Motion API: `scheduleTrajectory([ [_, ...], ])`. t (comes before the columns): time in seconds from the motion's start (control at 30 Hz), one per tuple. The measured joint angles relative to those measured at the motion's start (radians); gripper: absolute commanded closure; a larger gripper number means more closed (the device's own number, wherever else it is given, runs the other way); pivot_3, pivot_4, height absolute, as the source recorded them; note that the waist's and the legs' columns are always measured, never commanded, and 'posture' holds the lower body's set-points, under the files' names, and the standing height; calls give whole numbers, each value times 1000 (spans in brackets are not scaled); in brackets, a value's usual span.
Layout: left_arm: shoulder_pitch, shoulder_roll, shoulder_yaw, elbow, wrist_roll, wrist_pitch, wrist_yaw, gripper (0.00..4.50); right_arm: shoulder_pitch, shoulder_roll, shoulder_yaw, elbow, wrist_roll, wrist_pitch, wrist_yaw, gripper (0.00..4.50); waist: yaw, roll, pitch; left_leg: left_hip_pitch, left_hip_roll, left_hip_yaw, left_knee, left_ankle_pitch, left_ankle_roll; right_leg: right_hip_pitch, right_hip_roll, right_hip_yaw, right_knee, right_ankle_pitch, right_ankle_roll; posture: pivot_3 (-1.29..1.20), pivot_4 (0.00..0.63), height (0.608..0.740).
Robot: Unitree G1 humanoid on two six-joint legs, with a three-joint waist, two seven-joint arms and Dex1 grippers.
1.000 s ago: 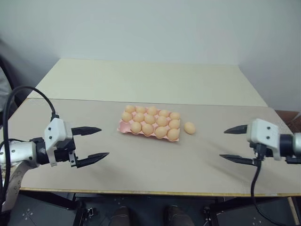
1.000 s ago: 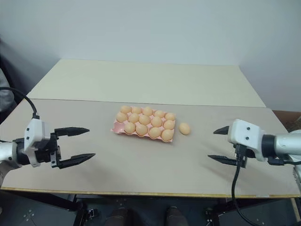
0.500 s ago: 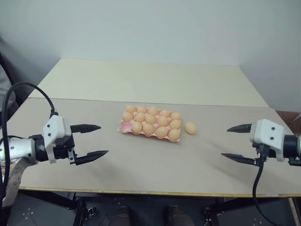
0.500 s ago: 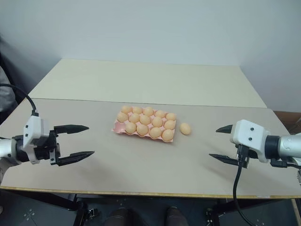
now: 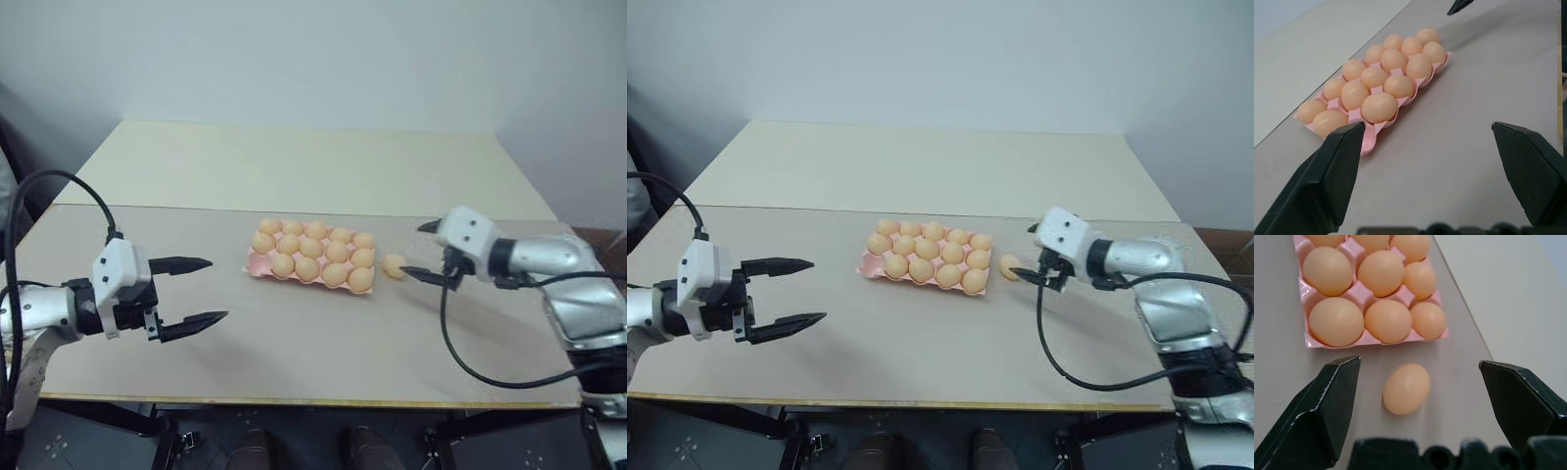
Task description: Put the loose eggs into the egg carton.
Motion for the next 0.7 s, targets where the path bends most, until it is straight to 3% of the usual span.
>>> scheduleTrajectory([
  [0.47,48,-1,23,-34,-5,2,36,0,-116,137,113,335,-164,-91,-74,14,-1,0,0,0,0,0,0,0,0,0,0,0,1,0,0,0,150,740],
  [0.57,55,-4,23,-35,-2,0,43,0,-127,144,115,376,-179,-102,-73,624,-1,0,0,0,0,0,0,0,0,0,0,0,1,1,0,0,150,740],
  [0.7,64,-6,23,-34,-1,-3,47,0,-130,147,115,400,-183,-114,-65,2054,-1,0,0,0,0,0,0,0,0,0,0,0,1,1,0,0,150,740],
])
